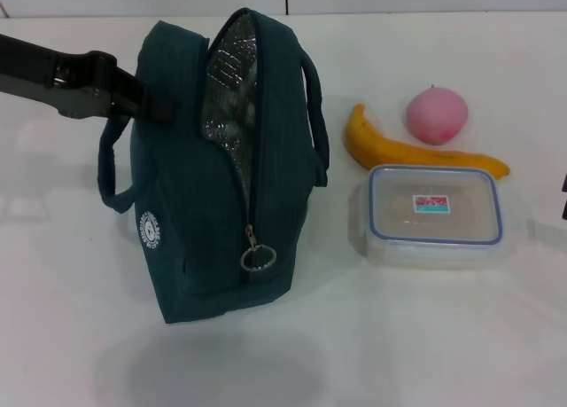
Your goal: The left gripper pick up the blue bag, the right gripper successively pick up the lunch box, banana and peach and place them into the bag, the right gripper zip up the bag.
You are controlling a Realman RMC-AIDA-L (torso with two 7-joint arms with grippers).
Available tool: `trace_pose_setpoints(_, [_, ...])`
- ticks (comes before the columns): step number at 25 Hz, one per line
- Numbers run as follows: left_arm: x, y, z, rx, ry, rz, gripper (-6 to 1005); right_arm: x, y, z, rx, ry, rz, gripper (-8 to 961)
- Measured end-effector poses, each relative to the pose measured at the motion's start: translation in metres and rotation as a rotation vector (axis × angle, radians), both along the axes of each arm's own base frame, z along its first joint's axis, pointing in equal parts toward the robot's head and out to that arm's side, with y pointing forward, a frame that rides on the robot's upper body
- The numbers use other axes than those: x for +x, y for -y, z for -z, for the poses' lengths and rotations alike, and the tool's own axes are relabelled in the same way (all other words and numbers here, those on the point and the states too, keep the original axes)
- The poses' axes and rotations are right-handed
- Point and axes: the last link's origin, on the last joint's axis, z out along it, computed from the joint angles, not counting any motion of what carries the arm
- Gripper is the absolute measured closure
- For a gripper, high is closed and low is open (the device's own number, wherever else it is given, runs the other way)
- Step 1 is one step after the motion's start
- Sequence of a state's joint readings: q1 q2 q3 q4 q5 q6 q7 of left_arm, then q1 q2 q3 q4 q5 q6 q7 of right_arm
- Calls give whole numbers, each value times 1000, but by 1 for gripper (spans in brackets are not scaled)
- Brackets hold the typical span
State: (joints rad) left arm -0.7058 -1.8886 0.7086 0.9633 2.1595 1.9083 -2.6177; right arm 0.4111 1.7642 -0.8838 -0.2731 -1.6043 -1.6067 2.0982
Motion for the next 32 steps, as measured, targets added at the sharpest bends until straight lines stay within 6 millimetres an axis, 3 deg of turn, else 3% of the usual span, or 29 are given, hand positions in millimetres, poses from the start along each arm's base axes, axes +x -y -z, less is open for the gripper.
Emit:
trace_pose_setpoints(17, [0, 0, 1, 1, -5, 9, 967, -15, -15, 45, -49, 44, -3, 136])
trace_pose_setpoints(32, [-2, 1, 1, 2, -4, 10, 967, -22, -19, 49, -48, 29, -20, 140])
